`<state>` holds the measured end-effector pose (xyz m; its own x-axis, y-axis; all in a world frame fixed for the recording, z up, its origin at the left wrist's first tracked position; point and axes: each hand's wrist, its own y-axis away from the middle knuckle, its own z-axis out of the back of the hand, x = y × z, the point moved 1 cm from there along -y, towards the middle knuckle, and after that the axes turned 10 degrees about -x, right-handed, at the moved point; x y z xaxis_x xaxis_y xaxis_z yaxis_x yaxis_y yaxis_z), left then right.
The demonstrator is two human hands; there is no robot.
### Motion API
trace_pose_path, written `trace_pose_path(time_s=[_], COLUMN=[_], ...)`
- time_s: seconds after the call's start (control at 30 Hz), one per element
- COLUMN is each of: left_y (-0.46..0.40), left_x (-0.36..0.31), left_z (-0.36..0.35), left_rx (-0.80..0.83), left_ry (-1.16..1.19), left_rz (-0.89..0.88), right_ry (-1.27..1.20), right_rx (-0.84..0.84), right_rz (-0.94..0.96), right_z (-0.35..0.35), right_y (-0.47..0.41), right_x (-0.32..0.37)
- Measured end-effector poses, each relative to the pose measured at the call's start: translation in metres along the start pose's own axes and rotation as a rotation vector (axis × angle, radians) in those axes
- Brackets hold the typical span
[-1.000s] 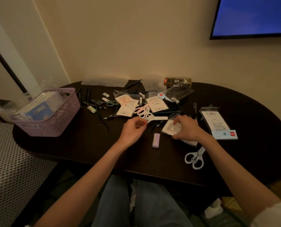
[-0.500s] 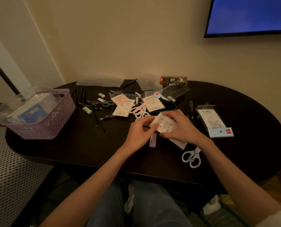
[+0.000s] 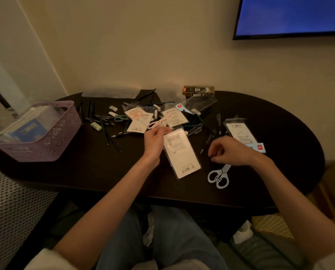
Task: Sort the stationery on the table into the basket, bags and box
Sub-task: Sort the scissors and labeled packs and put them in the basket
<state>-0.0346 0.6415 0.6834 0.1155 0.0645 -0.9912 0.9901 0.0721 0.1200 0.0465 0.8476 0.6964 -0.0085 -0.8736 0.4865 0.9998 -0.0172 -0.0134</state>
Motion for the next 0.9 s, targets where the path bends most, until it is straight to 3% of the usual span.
trace_pose_path(time_s=[0.1, 0.5, 0.6, 0.77, 0.9], left_y=[0.004, 0.013, 0.012, 0.007, 0.006], left_x=[0.003, -0.007, -0.014, -0.027, -0.035], left_z=[-0.003, 0.008, 0.018, 0.037, 0.05], left_rx=[0.025, 0.056, 0.047, 0.027, 0.053], left_ry=[-0.009, -0.075, -0.08, -0.107, -0.106], left_rz=[0.028, -0.052, -0.074, -0.103, -0.08], right_ry=[0.092, 0.11, 0.031, -0.165, -0.597], right_rx=[0.19, 0.209, 0.082, -0.347, -0.608], right_rz=[-0.012, 0.044, 0.042, 0.138, 0.195], right_z=[-0.006, -0.017, -0.014, 0.005, 0.025], right_y=[0.012, 0.004, -0.008, -0.023, -0.026], right_x=[-0.003, 0.012, 0.019, 0.055, 0.091])
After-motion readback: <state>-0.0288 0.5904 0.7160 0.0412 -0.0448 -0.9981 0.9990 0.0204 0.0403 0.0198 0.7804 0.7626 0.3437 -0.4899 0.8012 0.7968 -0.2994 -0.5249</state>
